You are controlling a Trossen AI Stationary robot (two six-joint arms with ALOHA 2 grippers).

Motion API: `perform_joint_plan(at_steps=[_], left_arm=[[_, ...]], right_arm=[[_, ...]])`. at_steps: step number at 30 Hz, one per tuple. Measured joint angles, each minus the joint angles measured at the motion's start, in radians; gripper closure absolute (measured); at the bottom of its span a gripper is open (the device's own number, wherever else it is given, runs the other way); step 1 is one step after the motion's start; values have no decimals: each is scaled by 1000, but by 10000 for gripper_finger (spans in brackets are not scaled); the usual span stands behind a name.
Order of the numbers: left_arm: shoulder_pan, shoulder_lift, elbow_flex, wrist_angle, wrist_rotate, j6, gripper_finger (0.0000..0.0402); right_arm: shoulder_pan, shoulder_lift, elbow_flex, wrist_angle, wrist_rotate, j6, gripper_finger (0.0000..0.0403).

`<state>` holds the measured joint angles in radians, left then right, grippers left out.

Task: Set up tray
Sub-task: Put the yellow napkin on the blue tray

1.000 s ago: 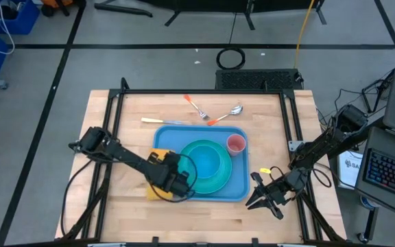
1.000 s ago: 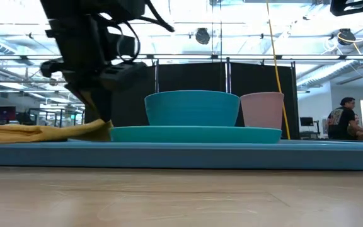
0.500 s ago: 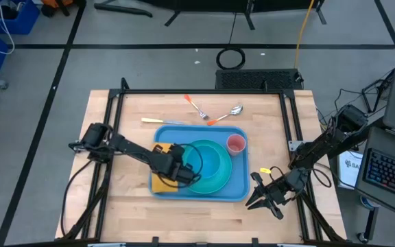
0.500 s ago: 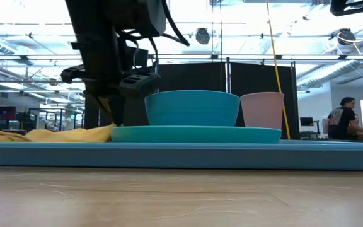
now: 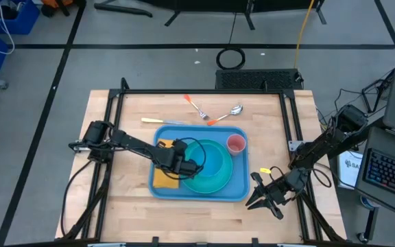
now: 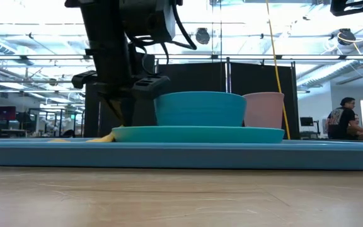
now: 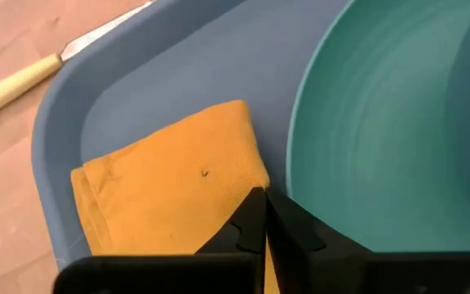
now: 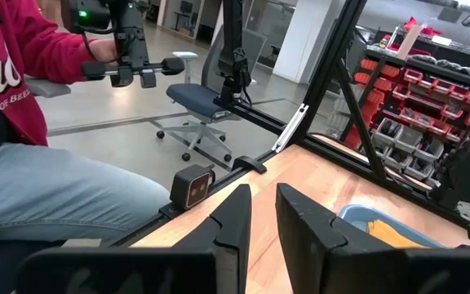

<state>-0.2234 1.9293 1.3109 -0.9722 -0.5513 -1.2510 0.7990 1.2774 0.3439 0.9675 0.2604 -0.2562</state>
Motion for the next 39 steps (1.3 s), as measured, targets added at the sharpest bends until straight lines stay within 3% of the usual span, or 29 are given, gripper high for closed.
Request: perform_joint_plan(at_steps=[11, 16, 19, 26, 31, 39], left_arm=[[0, 0, 0, -4, -69, -10, 323], [-1, 0, 0, -6, -4, -19, 309], [-10, 0, 0, -25, 54, -47, 313], [-72, 1, 0, -168, -73, -189, 350], [-95, 1, 0, -173, -9, -192, 395], [-90, 1, -14, -160, 97, -187, 397]], right_arm=[[0, 0, 0, -1, 0, 0, 353], [0, 0, 0, -5, 0, 1, 353], [0, 0, 0, -6, 0, 1, 353], [-1, 0, 0, -9, 0, 8, 353], [-1, 0, 0, -9, 0, 7, 353], [-1, 0, 0, -9, 0, 8, 353]])
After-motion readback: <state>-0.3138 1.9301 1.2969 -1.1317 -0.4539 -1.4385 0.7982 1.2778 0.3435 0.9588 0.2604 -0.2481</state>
